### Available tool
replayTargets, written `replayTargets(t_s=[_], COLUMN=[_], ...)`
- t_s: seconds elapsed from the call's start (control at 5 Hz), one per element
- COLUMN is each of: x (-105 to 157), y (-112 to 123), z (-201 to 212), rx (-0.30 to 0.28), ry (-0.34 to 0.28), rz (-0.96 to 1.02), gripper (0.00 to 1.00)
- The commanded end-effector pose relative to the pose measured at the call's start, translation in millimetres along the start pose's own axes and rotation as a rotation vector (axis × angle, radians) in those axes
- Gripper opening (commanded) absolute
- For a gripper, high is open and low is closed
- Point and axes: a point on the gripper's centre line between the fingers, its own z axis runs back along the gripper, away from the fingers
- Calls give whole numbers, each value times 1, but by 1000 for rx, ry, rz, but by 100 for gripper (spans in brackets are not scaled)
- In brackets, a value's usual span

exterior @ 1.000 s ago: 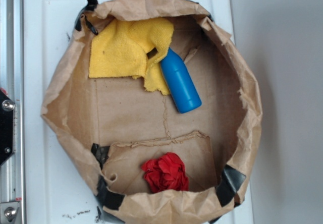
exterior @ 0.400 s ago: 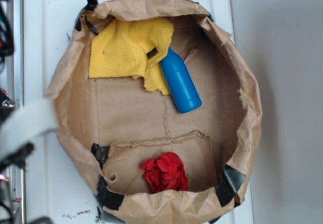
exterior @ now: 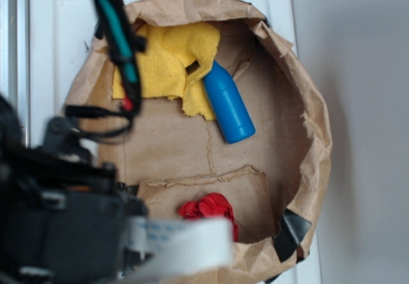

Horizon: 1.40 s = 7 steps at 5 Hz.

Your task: Grab the red paper.

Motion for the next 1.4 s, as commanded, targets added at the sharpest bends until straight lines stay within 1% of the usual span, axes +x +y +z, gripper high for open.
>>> replayTargets(t_s=[0.0, 0.4, 0.6, 0.8, 1.0, 1.2], x=[26, 26, 47, 67, 78, 78], y=[33, 33, 26, 31, 44, 67], z=[23, 23, 17, 12, -1, -23], rx=[127, 127, 67, 18, 54, 83], ry=[-89, -89, -178, -248, -272, -232], rz=[-114, -114, -363, -614, -885, -1156], gripper=[100, 100, 100, 100, 100, 100])
